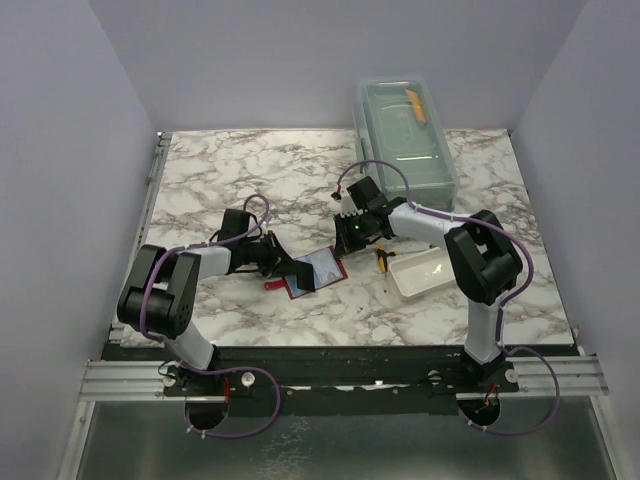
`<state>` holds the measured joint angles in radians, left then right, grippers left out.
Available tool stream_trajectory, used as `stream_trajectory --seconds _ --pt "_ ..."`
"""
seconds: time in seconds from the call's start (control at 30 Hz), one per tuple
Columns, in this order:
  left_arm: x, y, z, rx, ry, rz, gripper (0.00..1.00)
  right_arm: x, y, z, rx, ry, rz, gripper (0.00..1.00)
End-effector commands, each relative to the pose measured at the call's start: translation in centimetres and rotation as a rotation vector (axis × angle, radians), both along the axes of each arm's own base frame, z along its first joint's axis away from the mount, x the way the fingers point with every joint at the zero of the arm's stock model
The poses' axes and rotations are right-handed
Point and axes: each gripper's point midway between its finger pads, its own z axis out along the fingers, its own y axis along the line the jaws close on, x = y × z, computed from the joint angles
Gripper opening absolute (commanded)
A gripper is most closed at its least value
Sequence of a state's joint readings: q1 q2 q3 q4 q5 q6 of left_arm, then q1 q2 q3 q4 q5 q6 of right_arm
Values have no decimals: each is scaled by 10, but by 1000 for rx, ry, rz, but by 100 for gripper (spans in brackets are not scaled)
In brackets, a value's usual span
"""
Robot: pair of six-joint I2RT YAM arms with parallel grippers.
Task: Put the credit cards into the card holder
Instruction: Insert the credit card into the card holder.
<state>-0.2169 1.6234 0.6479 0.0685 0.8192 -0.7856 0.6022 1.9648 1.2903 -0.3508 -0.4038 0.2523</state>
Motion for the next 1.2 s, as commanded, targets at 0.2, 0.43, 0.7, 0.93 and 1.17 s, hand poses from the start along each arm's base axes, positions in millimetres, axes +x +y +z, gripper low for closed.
stream_trajectory --seconds 0.2,0.43,0.7,0.93,1.17 --pt "8 -1 -8 -18 -5 16 0 0 -3 -13 -43 8 16 0" --pt "15 -4 -5 -45 -37 25 0 -3 -2 -17 -35 26 24 0" --pt "4 -2 4 -53 -58 26 0 -3 -4 -20 -48 29 21 0" --pt "-1 1 14 -28 -71 9 0 4 -11 -2 -82 -13 -31 2" --pt "4 -1 12 -18 -57 -27 0 1 -1 20 -86 -49 -20 5"
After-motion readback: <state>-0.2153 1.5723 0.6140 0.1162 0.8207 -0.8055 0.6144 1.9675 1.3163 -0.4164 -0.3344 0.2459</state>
